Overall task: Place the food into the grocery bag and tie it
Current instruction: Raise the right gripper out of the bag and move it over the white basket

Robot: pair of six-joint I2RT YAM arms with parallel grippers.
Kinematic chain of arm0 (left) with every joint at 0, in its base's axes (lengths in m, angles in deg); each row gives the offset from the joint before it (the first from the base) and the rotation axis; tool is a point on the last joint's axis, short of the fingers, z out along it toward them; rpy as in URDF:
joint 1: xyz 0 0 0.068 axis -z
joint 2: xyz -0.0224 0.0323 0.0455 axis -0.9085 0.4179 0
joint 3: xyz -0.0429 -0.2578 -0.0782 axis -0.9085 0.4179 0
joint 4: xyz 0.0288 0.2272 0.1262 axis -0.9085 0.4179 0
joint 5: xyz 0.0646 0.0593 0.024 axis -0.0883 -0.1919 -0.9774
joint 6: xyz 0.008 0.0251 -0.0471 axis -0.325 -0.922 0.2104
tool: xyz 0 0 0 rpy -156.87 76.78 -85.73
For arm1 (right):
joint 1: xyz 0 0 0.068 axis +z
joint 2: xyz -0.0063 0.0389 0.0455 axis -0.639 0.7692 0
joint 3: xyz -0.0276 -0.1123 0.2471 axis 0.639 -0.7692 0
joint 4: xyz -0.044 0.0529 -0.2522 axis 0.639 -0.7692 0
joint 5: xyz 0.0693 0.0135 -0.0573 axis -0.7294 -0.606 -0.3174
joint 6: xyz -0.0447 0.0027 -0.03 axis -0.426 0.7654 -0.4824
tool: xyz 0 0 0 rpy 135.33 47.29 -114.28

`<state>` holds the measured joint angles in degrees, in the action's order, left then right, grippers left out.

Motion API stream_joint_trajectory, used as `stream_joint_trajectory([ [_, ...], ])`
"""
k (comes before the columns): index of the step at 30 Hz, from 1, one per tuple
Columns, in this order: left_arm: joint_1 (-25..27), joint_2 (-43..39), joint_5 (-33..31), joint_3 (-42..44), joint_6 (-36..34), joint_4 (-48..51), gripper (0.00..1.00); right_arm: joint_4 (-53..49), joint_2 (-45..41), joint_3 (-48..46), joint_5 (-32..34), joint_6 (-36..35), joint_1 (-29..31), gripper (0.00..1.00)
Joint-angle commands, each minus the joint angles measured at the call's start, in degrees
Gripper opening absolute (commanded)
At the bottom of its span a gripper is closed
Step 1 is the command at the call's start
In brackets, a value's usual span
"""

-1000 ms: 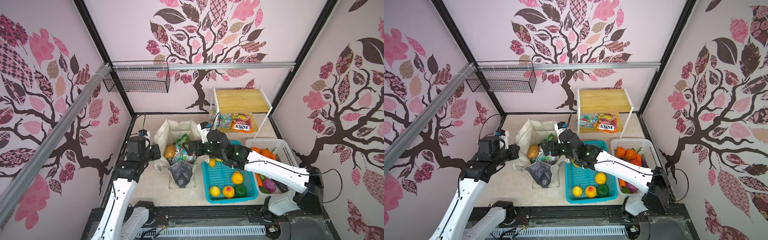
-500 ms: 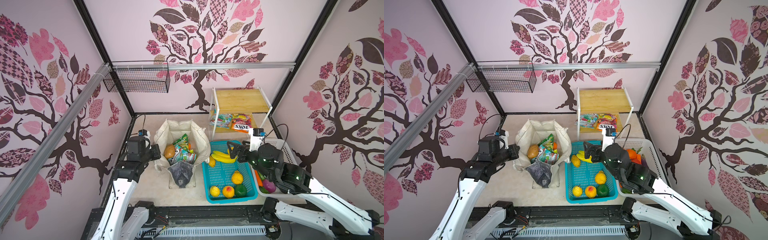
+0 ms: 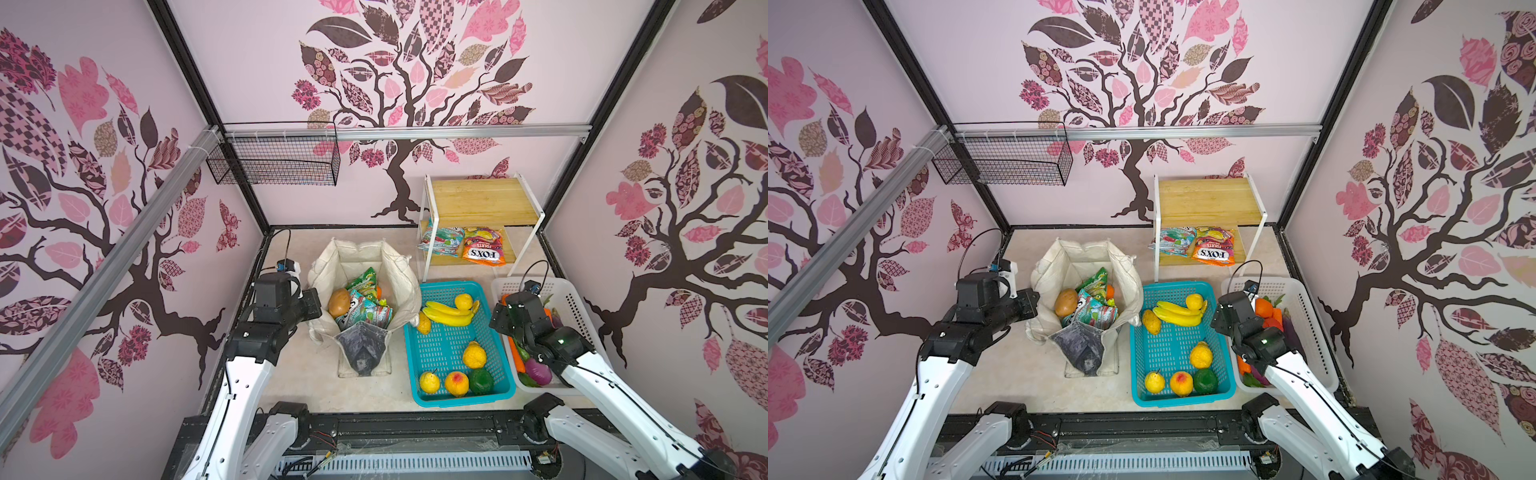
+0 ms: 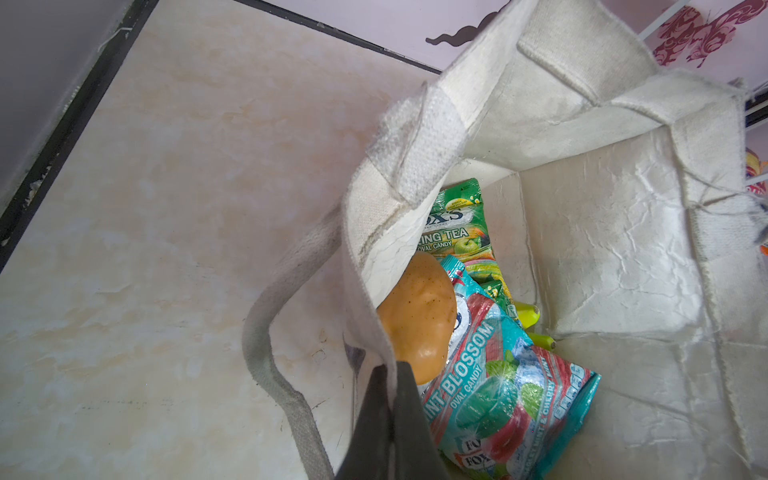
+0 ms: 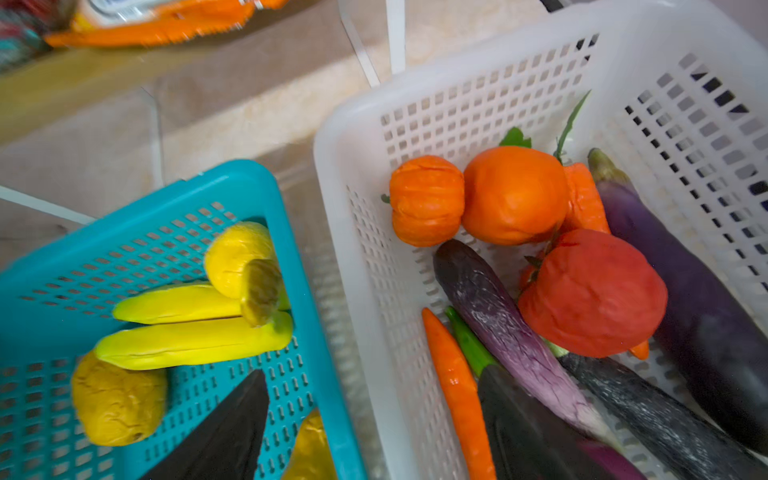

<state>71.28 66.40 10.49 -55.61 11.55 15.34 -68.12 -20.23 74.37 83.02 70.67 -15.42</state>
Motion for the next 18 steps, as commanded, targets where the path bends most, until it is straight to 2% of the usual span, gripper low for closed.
stream_joint_trajectory([
  [1, -0.1, -0.2, 1.0, 1.3, -0.3, -0.5, 0.00, -0.1, 1.6, -0.1, 3.4, 2.9, -0.2, 0.84],
  [3, -0.2, -0.2, 0.7, 1.3, -0.3, -0.4, 0.00, 1.9, 3.0, -1.0, 4.4, 3.4, -1.2, 0.84],
  [4, -0.2, 0.0, 0.6, 1.2, -0.3, -0.3, 0.00, 2.0, 3.6, -1.1, 3.5, 4.3, -3.7, 0.82],
  [8, -0.1, -0.6, 0.8, 1.2, -0.3, -0.4, 0.00, 7.0, 1.9, -4.4, -9.3, 1.6, -16.0, 0.67],
  [9, -0.1, -0.7, 0.8, 1.3, -0.3, -0.5, 0.00, 7.8, 1.7, -5.1, -12.0, 1.3, -18.8, 0.57],
  [10, -0.2, -0.6, 1.0, 1.3, -0.3, -0.5, 0.00, 8.5, 1.8, -6.0, -13.8, 1.2, -21.0, 0.53],
  [12, -0.1, -0.2, 1.6, 1.2, -0.3, -0.5, 0.00, 8.5, 3.2, -6.5, -13.9, 1.2, -22.0, 0.53],
  [16, -0.1, 0.0, 2.4, 1.2, -0.3, -0.5, 0.00, 7.6, 6.5, -7.2, -12.8, 1.9, -22.0, 0.60],
  [18, -0.1, -0.6, 2.4, 1.3, -0.1, -0.6, 0.00, 8.3, 6.7, -7.7, -9.9, 1.7, -21.9, 0.53],
])
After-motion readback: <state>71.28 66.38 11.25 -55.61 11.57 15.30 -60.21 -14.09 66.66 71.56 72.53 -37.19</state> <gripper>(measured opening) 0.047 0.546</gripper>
